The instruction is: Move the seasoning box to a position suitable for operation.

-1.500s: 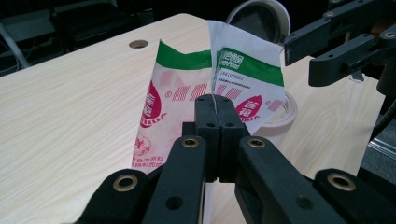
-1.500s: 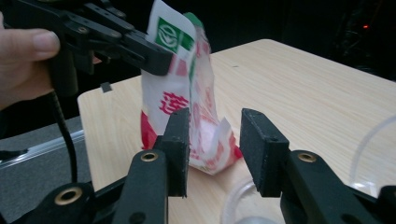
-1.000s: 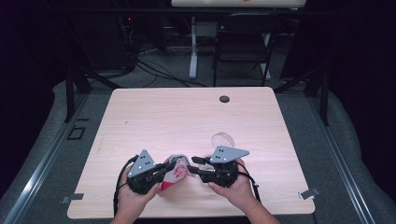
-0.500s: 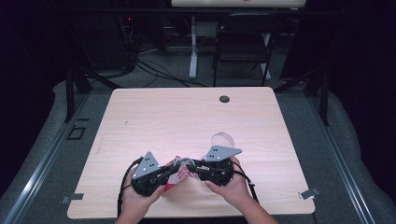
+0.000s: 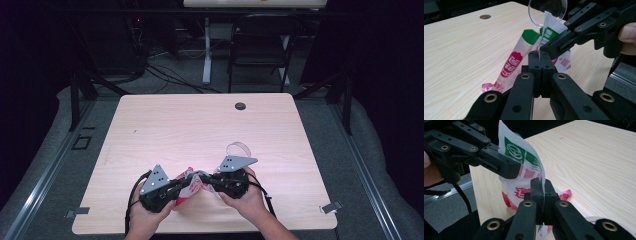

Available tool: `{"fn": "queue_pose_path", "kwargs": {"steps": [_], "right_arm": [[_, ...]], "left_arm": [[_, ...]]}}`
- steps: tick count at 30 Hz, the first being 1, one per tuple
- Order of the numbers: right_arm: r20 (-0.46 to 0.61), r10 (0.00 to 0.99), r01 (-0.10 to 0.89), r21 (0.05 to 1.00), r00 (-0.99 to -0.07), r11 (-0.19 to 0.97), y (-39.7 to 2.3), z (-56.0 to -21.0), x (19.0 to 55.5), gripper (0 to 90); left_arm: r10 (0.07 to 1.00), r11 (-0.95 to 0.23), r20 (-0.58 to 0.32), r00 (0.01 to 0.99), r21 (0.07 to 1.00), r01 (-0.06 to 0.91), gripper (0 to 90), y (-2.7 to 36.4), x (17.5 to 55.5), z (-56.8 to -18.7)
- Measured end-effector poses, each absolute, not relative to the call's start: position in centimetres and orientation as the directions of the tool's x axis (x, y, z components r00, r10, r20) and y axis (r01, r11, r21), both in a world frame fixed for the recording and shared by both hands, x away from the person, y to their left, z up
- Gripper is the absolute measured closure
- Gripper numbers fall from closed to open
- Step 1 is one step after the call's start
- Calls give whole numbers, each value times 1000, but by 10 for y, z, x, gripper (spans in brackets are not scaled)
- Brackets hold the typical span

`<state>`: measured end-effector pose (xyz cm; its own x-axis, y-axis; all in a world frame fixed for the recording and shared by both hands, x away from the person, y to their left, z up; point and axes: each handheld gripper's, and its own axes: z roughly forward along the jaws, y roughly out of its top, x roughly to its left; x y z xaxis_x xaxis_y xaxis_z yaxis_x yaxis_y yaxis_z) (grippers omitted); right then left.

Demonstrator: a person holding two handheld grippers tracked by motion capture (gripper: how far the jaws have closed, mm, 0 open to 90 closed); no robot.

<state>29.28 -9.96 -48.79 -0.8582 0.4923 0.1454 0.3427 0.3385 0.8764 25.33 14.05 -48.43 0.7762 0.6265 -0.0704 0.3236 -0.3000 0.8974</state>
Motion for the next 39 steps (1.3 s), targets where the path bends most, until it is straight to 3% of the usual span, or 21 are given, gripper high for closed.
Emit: {"fn": "queue_pose_path", "kwargs": {"steps": [14, 39], "right_arm": [[154, 471, 334, 884, -868, 327, -94, -485, 293, 900], [153, 469, 331, 887, -870, 323, -92, -485, 294, 900]], "left_arm": [[677, -292, -45, 734, 900, 324, 674, 148, 239, -495], [727, -344, -4, 686, 863, 369, 453, 152, 244, -536]]}}
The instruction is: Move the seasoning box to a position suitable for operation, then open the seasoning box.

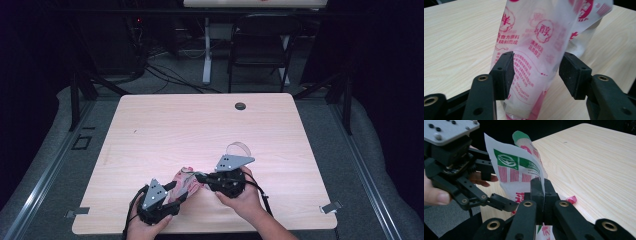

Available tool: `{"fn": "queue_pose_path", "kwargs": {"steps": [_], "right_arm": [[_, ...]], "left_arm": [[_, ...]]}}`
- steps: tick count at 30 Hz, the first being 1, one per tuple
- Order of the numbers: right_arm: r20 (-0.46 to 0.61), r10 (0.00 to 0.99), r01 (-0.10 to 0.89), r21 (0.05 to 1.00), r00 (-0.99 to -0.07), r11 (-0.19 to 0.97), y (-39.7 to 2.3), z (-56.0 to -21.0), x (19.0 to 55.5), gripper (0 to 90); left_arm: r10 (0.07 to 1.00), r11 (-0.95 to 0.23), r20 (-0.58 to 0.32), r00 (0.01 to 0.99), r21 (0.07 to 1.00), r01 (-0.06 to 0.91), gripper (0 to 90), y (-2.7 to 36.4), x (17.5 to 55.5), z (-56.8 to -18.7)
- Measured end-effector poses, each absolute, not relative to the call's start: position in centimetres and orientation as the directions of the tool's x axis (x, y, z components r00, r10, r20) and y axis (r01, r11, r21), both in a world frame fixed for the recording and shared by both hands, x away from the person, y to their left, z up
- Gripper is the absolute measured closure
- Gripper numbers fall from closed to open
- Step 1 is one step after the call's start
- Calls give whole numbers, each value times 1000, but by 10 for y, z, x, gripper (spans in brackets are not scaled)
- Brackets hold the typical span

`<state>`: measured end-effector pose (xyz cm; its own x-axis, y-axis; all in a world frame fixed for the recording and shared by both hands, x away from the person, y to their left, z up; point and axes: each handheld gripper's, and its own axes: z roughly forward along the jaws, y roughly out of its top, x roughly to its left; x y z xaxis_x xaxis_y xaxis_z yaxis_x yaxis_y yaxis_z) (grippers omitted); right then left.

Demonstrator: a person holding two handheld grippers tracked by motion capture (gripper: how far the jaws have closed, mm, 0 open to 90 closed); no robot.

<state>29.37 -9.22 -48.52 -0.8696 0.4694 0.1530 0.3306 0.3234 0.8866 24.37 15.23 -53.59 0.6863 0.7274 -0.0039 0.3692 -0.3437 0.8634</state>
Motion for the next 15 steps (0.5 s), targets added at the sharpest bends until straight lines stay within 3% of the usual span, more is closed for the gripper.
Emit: {"fn": "queue_pose_path", "kwargs": {"steps": [4, 10, 15], "right_arm": [[154, 472, 332, 887, -868, 321, -92, -485, 294, 900], [154, 470, 331, 887, -869, 322, -93, -486, 294, 900], [155, 471, 332, 887, -868, 320, -93, -486, 294, 900]], "left_arm": [[729, -333, -24, 684, 861, 385, 467, 153, 247, -538], [753, -310, -43, 657, 857, 412, 327, 153, 250, -543], [767, -323, -28, 641, 846, 423, 270, 150, 254, -550]]}}
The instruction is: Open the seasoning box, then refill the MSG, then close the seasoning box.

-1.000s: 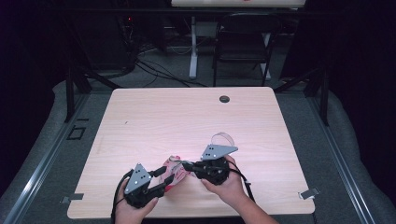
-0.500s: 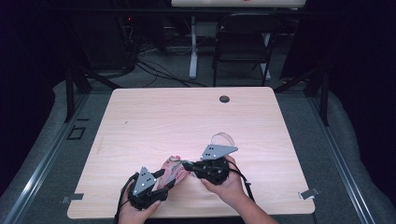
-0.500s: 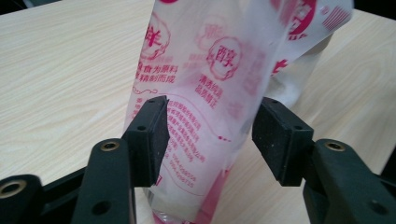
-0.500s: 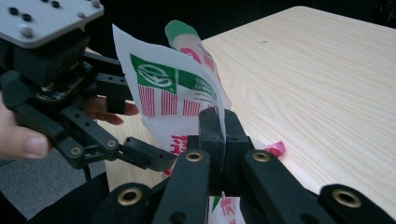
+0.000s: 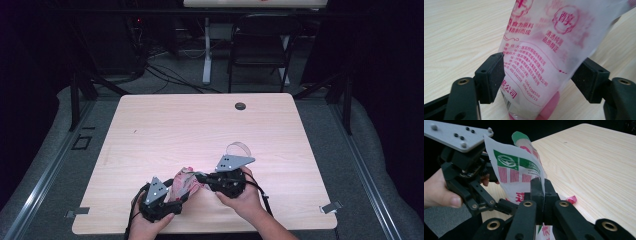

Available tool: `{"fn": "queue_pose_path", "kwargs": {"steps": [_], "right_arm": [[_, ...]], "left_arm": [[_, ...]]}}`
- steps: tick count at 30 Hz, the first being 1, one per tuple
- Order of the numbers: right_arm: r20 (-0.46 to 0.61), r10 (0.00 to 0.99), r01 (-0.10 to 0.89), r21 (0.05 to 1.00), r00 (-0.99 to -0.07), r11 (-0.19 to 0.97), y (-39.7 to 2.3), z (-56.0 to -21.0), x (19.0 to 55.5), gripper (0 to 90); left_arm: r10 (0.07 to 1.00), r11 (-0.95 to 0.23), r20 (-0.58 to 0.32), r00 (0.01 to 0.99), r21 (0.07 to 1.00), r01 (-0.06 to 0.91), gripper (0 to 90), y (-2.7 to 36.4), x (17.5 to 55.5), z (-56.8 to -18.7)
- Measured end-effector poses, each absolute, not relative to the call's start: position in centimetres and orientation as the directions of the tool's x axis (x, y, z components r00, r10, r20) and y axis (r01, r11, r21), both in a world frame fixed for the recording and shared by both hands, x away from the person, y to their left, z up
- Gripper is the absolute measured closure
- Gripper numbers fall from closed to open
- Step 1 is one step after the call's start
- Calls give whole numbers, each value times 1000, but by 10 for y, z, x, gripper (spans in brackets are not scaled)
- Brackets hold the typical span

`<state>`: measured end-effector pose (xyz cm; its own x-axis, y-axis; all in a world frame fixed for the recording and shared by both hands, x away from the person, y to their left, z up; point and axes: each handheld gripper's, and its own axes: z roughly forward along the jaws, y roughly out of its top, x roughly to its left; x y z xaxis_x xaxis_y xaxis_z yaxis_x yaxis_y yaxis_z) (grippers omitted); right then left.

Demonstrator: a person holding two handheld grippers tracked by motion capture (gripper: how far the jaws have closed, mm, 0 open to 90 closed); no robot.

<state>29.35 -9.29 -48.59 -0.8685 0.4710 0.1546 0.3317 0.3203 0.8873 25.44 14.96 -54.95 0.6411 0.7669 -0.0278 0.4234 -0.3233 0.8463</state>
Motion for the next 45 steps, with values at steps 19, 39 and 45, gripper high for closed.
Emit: {"fn": "queue_pose_path", "kwargs": {"steps": [19, 39, 45], "right_arm": [[163, 465, 335, 888, -870, 315, -94, -487, 293, 900], [164, 465, 334, 889, -870, 313, -95, -488, 292, 900], [162, 465, 333, 889, -870, 315, -95, -488, 292, 900]], "left_arm": [[794, -292, -94, 600, 807, 513, 156, 147, 269, -571], [797, -344, -90, 598, 745, 571, 174, 134, 283, -587], [796, -363, -75, 601, 735, 572, 187, 132, 284, -587]]}}
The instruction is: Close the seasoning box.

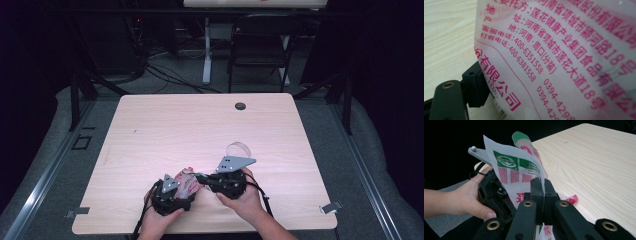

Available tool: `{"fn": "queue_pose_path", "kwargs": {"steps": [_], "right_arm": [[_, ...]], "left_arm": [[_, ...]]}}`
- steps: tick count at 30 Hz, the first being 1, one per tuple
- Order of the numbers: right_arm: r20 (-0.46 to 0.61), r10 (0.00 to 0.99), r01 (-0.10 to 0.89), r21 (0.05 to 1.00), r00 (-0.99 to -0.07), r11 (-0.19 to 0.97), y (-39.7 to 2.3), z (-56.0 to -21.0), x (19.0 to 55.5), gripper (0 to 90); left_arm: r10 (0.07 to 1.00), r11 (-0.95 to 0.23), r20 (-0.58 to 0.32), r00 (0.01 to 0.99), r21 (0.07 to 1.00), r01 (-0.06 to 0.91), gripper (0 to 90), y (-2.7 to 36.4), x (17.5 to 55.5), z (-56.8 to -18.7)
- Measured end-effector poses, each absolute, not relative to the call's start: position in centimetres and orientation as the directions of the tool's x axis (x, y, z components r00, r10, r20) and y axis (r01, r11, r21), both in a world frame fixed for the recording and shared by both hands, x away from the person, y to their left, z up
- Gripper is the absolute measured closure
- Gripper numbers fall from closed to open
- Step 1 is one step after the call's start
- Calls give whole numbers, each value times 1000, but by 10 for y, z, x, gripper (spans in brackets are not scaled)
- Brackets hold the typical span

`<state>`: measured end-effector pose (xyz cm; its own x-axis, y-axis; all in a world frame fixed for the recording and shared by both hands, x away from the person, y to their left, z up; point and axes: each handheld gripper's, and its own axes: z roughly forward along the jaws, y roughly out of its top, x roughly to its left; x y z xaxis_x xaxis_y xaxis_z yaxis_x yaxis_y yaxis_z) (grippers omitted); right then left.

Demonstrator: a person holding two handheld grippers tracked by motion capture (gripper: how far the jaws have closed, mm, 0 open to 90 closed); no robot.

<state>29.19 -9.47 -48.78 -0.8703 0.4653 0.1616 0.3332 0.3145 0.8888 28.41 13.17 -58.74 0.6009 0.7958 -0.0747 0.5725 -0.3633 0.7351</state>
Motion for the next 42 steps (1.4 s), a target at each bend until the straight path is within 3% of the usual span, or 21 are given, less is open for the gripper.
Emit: {"fn": "queue_pose_path", "kwargs": {"steps": [9, 27, 42], "right_arm": [[160, 466, 333, 888, -870, 316, -95, -488, 292, 900], [162, 467, 336, 887, -869, 317, -94, -488, 292, 900], [164, 456, 331, 890, -874, 313, -94, -487, 291, 900]], "left_arm": [[789, -388, -62, 611, 720, 574, 206, 130, 286, -588], [803, -410, 2, 596, 728, 550, 365, 127, 282, -587], [806, -392, 0, 592, 750, 532, 472, 130, 281, -587]]}}
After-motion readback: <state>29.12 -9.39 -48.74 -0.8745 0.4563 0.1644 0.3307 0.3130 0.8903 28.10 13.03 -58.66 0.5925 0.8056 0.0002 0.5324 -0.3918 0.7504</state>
